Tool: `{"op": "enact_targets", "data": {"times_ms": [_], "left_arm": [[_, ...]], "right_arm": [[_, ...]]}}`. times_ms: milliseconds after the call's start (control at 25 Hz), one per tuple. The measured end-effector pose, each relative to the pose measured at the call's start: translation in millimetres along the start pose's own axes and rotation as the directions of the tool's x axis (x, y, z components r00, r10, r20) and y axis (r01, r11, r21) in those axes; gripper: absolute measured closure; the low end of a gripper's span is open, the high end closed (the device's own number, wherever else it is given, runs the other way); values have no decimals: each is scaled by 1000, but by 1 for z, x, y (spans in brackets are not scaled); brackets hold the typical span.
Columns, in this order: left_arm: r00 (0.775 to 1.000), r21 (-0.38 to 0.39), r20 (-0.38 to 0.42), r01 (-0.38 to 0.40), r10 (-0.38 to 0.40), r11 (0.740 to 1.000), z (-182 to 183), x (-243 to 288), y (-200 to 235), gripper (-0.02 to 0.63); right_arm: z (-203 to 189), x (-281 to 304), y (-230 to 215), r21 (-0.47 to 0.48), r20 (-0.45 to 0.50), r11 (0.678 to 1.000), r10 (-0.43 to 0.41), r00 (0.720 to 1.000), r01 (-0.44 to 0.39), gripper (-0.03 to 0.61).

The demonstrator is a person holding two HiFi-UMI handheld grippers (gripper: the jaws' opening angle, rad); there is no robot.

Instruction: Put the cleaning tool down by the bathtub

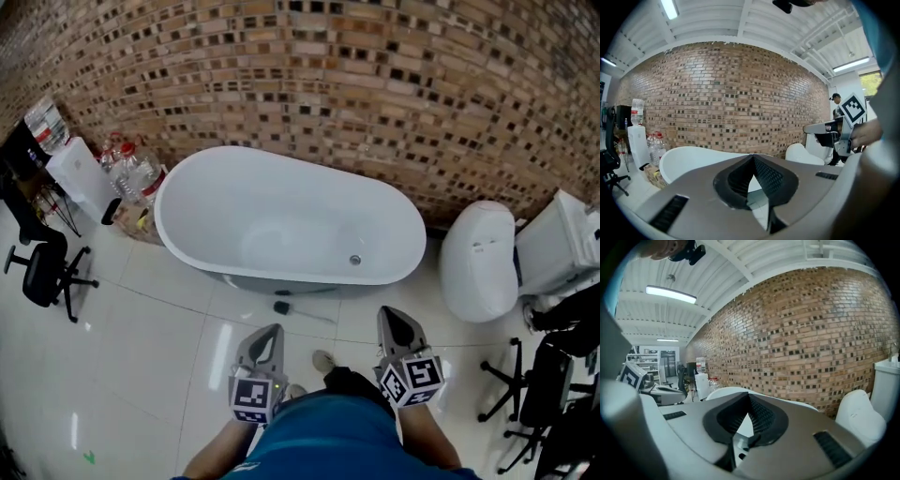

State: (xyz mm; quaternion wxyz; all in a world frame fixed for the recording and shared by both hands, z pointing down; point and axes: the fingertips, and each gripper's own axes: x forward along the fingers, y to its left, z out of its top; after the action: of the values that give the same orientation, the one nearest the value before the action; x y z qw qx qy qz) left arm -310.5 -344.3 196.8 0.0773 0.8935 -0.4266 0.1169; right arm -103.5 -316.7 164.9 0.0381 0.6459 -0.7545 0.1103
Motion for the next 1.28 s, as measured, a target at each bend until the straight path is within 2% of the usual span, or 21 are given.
{"op": "enact_targets", "data": {"times_ms": [240,520,640,840,1280], "left_arm": [[994,-10,85,72,-71,997,31,-12,-43,617],[992,-8,91,83,-82,996,35,-10,-98,617],[992,-1,110,56,-55,998,40,-5,-115,617],[989,-23,148,22,-18,1000,54,-6,-127,617],[981,-16,189,56,-52,998,66,-4,-151,617]], "right_arm": [[28,-50,14,-37,65,999,19,998,-17,575],[57,-89,-30,-19,169,998,-48,984,52,575],[65,-107,-54,-23,190,998,-59,980,64,575],[59,-119,-78,-15,191,998,-65,979,69,575],[71,-131,-85,-26,238,997,-68,969,76,574]]}}
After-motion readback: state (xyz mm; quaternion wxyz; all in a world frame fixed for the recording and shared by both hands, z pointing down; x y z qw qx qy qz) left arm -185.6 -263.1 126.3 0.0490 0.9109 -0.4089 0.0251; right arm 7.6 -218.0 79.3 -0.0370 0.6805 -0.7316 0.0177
